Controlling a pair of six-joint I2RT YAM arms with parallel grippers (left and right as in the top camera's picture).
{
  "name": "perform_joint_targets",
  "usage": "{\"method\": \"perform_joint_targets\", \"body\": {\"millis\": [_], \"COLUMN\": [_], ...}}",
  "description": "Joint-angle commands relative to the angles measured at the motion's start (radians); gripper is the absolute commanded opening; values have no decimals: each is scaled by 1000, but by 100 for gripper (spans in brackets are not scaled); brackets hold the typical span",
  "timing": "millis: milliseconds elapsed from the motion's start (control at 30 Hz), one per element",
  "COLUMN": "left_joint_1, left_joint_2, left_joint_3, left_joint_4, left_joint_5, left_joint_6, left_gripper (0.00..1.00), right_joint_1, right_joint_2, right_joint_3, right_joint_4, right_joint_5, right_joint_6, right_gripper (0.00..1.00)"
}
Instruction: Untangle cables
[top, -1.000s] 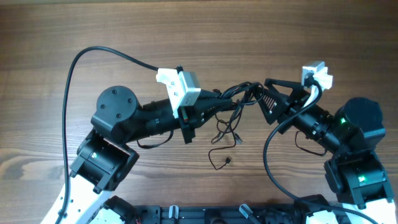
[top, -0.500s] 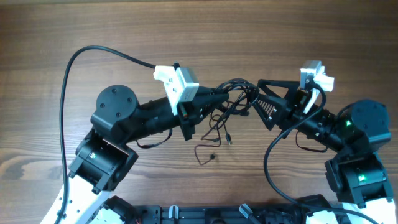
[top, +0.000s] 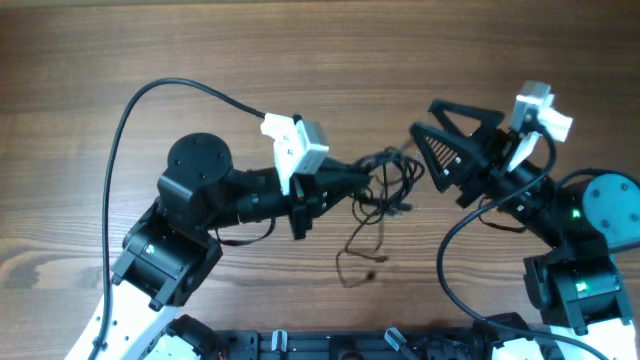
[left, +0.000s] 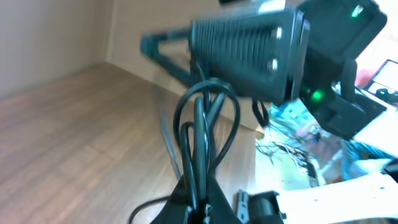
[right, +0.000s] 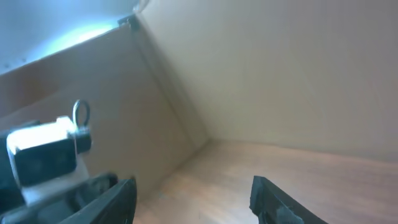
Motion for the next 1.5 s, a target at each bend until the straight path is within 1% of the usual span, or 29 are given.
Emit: {"method": "perform_joint_targets", "body": {"millis": [0, 67, 133, 167, 200, 233, 300, 367, 400, 467, 500, 600, 633, 667, 800, 900, 1067, 1200, 1233, 1267, 1300, 1333, 1400, 1467], "left_joint_1": [-2, -2, -2, -2, -2, -2, -2, -16, -36, -90, -114, -183, -199, -211, -220, -235, -269, -267, -267, -267, -267, -267, -267, -267], "left_joint_2": [6, 5, 5, 5, 5, 5, 6, 6, 6, 8, 13, 49, 66, 81, 97, 97, 97, 97, 97, 97, 97, 97, 97, 97], "left_joint_3": [8, 8, 8, 8, 8, 8, 8, 8, 8, 8, 8, 8, 8, 8, 8, 8, 8, 8, 8, 8, 8, 8, 8, 8], "left_joint_4": [-48, -79, -80, -80, -81, -79, -68, -29, -6, 9, 16, 33, 39, 50, 79, 90, 89, 90, 90, 90, 89, 89, 82, 68], "left_joint_5": [47, 47, 25, -19, -94, -260, -450, -456, -468, -561, -592, -664, -673, -673, -672, -620, -621, -626, -629, -629, -633, -634, -688, -734], "left_joint_6": [-2, -1, 3, 2, 1, -27, -85, -85, -85, -84, -77, -72, -71, -72, -73, -73, -72, -45, -46, -45, -45, -45, -46, -46], "left_gripper": [4, 4, 4, 4, 4, 4, 4, 4, 4, 4, 4, 4, 4, 4, 4, 4, 4, 4, 4, 4, 4, 4, 4, 4], "right_joint_1": [6, 6, 6, 6, 6, 6, 6, 6, 6, 6, 6, 6, 6, 6, 6, 6, 6, 6, 6, 6, 6, 6, 6, 6], "right_joint_2": [-6, -6, -6, -6, -6, -6, -5, -3, -3, -3, -3, -3, -3, -3, -2, 27, 98, 100, 100, 100, 100, 100, 100, 97], "right_joint_3": [3, 3, 3, 3, 3, 3, 3, 3, 3, 3, 3, 3, 3, 3, 3, 3, 3, 3, 3, 3, 3, 3, 3, 3], "right_joint_4": [48, 64, 40, 18, -20, -85, -153, -193, -226, -264, -261, -251, -251, -251, -259, -258, -230, -225, -225, -223, -214, -193, -145, -109], "right_joint_5": [155, 193, 211, 208, 198, 171, 84, -2, -9, -14, -41, -101, -122, -143, -148, -148, -148, -148, -148, -148, -162, -196, -265, -284], "right_joint_6": [36, 50, 31, 32, 34, 34, 34, 11, -7, -39, -49, -48, -49, -48, -69, -75, -75, -80, -83, -82, -82, -82, -82, -71], "right_gripper": [66, 72, 73, 73, 73, 73, 74, 74, 75, 76, 78, 78, 77, 73, 66, 66, 63, 63, 58, 39, 18, 4, 4, 4]}}
